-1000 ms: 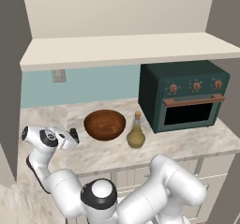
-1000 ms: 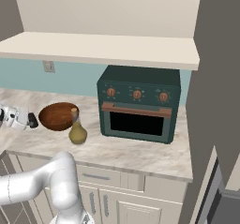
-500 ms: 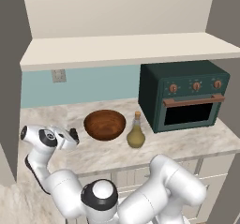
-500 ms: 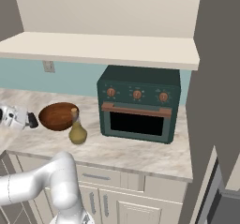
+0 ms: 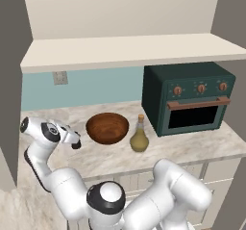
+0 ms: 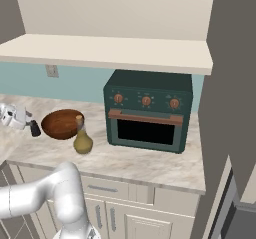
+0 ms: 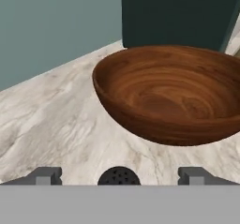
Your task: Retrieve the bottle and the shaker from the cabinet and place them next to the mixing bowl on the counter. Then add garlic from the fridge to the mixing bowl.
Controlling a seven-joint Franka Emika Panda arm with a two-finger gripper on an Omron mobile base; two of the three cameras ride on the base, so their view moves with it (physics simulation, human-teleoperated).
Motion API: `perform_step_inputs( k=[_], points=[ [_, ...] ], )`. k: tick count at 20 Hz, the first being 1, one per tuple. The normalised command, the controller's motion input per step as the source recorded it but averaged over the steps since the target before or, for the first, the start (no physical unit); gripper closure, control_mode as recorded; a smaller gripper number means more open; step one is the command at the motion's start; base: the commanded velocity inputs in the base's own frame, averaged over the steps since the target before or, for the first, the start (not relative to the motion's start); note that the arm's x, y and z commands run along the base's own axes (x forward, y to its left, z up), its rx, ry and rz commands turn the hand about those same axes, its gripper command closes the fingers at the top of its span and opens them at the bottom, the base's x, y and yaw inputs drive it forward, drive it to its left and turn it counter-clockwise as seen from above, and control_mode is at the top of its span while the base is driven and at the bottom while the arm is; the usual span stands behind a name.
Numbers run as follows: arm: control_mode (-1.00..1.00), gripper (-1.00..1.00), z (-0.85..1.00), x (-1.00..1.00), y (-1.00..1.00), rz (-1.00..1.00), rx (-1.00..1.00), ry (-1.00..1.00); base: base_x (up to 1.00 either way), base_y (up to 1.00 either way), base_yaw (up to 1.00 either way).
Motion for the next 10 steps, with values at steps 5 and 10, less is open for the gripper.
perform_step_inputs(
  k=[5,10],
  points=[
    [-1.0,-1.0,0.45,0.0,-0.39,0.11,0.02,0.02,0.0,0.0,0.0],
    [-1.0,-1.0,0.17,0.0,-0.59,0.38,0.02,0.01,0.0,0.0,0.0]
  ],
)
